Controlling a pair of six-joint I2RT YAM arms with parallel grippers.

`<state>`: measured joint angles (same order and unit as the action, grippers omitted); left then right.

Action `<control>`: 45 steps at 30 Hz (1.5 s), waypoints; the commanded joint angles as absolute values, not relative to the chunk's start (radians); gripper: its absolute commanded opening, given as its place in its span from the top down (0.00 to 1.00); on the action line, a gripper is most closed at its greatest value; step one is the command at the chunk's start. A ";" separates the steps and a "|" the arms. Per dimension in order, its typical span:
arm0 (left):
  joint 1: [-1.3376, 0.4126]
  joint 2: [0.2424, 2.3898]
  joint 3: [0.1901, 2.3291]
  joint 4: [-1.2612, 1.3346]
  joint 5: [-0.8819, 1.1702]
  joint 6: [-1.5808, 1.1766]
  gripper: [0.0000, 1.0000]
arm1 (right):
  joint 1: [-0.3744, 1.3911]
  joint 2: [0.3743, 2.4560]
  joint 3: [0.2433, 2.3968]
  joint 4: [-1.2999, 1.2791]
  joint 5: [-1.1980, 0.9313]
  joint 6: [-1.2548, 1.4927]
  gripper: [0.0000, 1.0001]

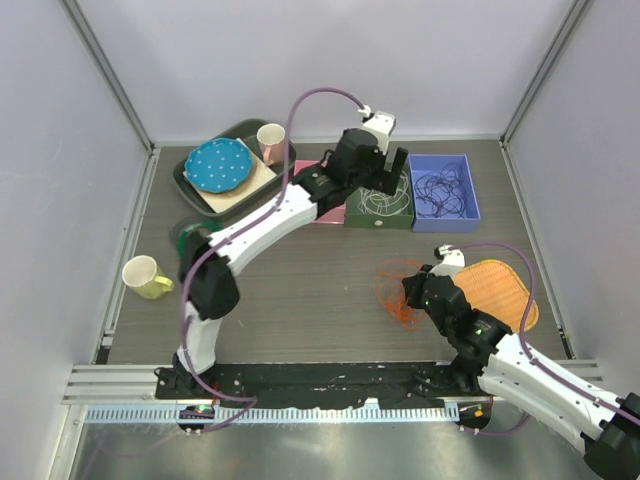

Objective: Untangle the cables

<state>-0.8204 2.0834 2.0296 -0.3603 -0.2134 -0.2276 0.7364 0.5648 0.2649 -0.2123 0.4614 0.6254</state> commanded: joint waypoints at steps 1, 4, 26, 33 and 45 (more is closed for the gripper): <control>-0.810 1.827 1.818 -0.316 -0.198 -0.265 0.00 | 0.735 0.563 0.281 -0.183 0.443 0.606 0.99; -0.810 1.623 1.524 -0.238 -0.158 -0.334 0.00 | 0.735 0.583 0.291 -0.160 0.382 0.585 0.99; -0.815 1.017 0.485 0.146 0.109 -0.670 0.00 | 0.799 0.966 0.462 0.215 -0.161 0.465 0.99; -0.815 1.118 0.491 0.169 0.124 -0.678 0.05 | 0.801 0.937 0.463 0.187 -0.130 0.472 0.99; -0.821 1.296 0.561 0.177 0.134 -0.724 1.00 | 0.801 0.911 0.459 0.144 -0.045 0.479 0.99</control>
